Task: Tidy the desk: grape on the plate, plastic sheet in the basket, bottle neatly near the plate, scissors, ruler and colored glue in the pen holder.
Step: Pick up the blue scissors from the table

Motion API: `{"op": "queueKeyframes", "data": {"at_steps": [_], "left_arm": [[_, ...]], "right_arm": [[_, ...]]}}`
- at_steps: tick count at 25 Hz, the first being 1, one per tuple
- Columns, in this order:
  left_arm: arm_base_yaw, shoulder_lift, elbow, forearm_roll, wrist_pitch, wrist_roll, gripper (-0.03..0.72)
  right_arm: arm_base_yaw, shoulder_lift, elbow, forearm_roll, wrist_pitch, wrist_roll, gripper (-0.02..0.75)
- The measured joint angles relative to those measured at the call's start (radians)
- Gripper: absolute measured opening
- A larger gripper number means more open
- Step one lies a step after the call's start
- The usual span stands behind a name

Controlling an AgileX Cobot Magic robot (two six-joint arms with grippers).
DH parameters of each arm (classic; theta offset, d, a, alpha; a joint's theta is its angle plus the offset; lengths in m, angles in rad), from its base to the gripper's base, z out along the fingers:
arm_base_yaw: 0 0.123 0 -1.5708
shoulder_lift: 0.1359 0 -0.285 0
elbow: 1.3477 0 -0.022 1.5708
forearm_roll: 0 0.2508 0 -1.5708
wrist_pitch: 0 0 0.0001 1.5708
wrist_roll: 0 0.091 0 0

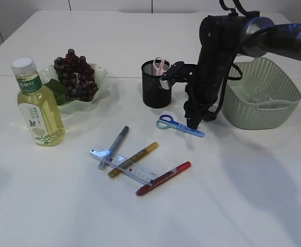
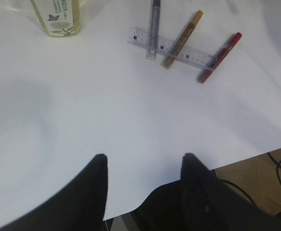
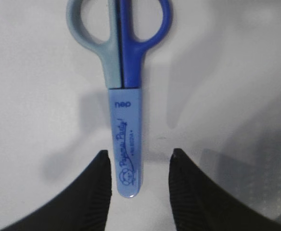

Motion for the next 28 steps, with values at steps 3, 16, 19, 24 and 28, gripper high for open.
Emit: {"op": "queueKeyframes", "data": {"at_steps": [3, 16, 19, 24, 28], "left_arm": [[0.000, 0.000, 0.000, 0.000, 0.000, 0.000, 0.362], [0.000, 0.000, 0.000, 0.000, 0.000, 0.000, 0.362], [0.000, 0.000, 0.000, 0.000, 0.000, 0.000, 0.362], [0.000, 0.000, 0.000, 0.000, 0.000, 0.000, 0.362], [0.000, 0.000, 0.000, 0.000, 0.000, 0.000, 0.362]], "right_arm": [[0.010, 0.000, 0.000, 0.000, 0.000, -0.002, 0.332], [0.021, 0.000, 0.000, -0.009, 0.000, -0.002, 0.332], [0.021, 0.000, 0.002, -0.009, 0.000, -0.002, 0.332], [0.021, 0.005, 0.019, -0.017, 0.002, -0.002, 0.332], [0.021, 0.009, 0.019, -0.019, 0.002, -0.004, 0.332]]}}
